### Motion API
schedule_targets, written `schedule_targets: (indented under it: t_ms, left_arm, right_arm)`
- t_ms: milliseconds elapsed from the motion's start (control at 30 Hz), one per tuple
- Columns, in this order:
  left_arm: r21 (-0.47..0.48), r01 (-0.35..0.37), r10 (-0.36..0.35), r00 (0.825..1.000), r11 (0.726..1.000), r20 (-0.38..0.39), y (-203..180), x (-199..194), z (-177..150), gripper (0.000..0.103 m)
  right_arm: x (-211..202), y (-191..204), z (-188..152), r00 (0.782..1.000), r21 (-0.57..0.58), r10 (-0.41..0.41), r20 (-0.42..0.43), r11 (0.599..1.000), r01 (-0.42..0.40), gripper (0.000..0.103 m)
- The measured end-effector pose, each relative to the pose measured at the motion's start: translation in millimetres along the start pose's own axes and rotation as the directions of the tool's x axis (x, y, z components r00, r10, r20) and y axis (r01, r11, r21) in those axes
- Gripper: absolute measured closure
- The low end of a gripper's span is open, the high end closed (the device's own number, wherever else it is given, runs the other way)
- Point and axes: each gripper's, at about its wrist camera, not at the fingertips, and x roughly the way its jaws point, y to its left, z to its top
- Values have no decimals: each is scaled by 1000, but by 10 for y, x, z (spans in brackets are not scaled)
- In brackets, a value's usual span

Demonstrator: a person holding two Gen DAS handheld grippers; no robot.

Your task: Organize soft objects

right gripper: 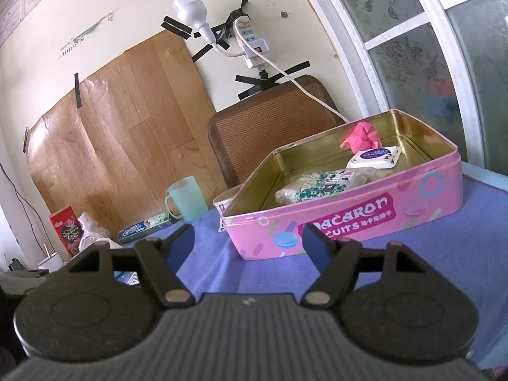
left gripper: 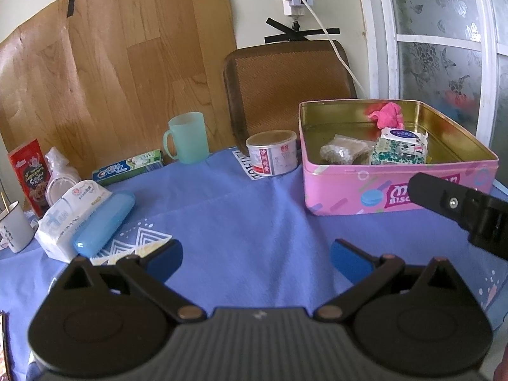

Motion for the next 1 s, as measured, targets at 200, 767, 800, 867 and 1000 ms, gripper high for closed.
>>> schedule_targets:
  t_ms: [200,767,800,867,1000]
  left_arm:
    - [-5,25,-25,999,1000,-33,-12,46,-23,0]
    - [-28,67,-70,989,997,-133,-2,197,-86,0]
    - [-30,68,-71,988,997,-138,1,205,-87,0]
    - [-35,69,-73,986,997,-147,4,220,-89,0]
    - [-46,70,-77,984,996,-163,12,244,-93,0]
  right_arm:
    - [-3,-7,-10,1000,6,-6,-3,1000,6,26]
    - [43,-47,-41,999,25,-22,-25,999,23,24]
    - [46,-46,-42,999,26,-23,-26,999,23,24]
    - [51,-47,-45,999,27,-23,-29,999,24,24]
    - [65,-56,-45,999,31,-25,-33,999,26,24]
